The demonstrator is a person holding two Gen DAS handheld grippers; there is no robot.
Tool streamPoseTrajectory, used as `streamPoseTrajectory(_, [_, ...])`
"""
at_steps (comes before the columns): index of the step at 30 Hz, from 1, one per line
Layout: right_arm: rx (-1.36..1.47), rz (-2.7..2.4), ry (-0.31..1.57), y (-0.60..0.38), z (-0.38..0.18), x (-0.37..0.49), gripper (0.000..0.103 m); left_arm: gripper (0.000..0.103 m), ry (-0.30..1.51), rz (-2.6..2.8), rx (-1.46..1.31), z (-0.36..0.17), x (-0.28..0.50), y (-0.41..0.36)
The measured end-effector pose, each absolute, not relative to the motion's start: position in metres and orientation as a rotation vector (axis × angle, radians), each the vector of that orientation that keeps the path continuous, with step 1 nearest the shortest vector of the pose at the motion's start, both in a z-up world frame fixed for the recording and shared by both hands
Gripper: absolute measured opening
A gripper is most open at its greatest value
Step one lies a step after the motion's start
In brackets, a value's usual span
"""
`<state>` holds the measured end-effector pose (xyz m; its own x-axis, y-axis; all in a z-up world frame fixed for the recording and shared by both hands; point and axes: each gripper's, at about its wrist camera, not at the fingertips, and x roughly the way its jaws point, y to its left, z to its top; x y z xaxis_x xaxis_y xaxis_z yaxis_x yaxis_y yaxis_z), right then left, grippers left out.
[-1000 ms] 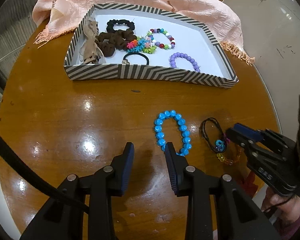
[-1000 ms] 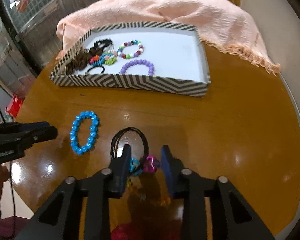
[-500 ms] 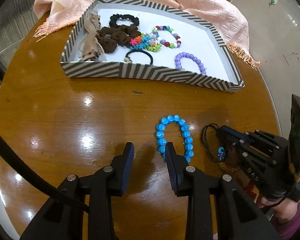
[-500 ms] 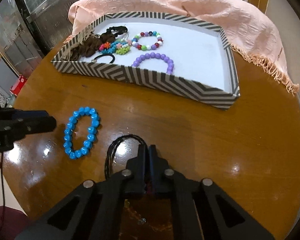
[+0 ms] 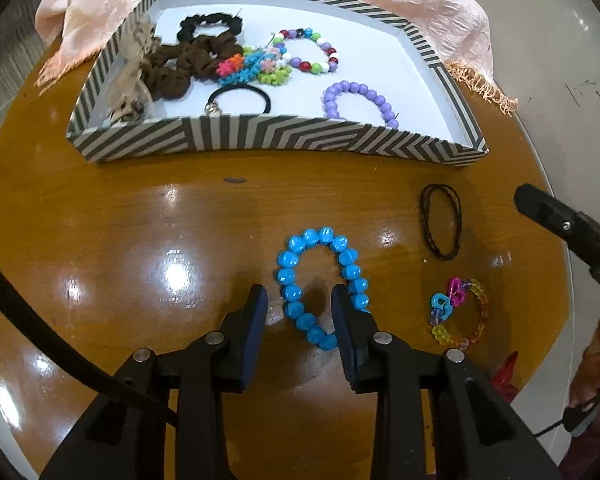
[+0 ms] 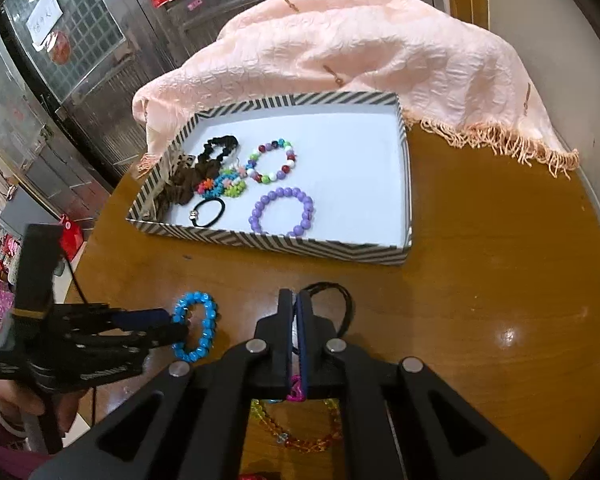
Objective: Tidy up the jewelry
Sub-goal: 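Grasp the black hair tie with the right gripper while the left gripper grasps the blue beaded bracelet, then carry the blue bracelet into the tray with the left gripper while the right gripper carries the hair tie in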
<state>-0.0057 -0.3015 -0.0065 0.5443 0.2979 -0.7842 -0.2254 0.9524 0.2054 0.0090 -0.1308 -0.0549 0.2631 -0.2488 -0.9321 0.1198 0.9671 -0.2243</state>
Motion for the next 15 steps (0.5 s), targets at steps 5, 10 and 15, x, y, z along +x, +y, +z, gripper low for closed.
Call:
streamPoseTrajectory(5, [0.077, 0.305, 0.946, -0.302, -0.007, -0.002, 0.002, 0.018, 1.268, -0.235, -0.062, -0.055, 0.012, -0.14])
streamPoseTrajectory(10, [0.033, 0.232, 1.02, -0.309, -0.029, 0.008, 0.005, 0.0, 1.251, -0.236, -0.045, -0.056, 0.014, -0.139])
streamPoseTrajectory(15, [-0.005, 0.208, 1.056, -0.309, -0.057, 0.021, 0.027, 0.0, 1.253, -0.254, -0.081, -0.053, 0.015, -0.132])
